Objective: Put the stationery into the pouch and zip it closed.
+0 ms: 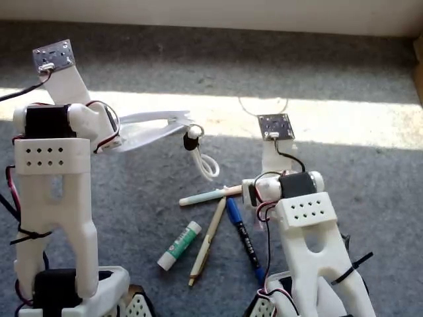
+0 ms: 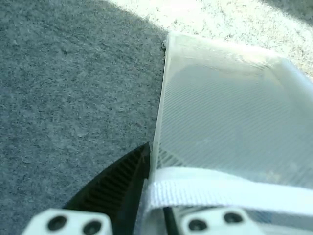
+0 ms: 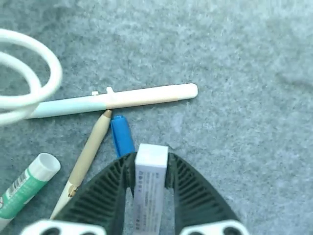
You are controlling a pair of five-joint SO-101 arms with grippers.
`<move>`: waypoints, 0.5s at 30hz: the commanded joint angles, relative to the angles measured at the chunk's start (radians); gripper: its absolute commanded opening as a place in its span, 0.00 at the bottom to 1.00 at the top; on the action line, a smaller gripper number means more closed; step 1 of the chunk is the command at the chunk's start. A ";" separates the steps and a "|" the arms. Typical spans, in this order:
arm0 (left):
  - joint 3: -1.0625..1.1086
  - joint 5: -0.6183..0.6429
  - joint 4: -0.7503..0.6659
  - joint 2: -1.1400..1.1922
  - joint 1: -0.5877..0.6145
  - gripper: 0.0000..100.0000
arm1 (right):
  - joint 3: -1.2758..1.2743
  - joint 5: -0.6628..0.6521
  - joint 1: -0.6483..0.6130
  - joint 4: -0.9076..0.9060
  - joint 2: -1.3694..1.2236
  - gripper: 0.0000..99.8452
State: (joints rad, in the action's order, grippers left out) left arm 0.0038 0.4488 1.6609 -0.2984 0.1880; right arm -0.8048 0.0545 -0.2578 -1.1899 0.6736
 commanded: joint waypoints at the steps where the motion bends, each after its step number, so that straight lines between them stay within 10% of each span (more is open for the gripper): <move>1: 0.005 -0.008 -0.015 0.015 0.012 0.03 | 0.131 -0.012 -0.025 -0.038 0.038 0.01; 15: 0.005 -0.008 -0.015 0.015 0.012 0.03 | 0.377 -0.058 -0.179 -0.139 0.038 0.01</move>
State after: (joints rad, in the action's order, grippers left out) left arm 0.0038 0.4488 1.6609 -0.2969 0.1880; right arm -0.4948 0.0437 -0.4035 -1.3203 0.6751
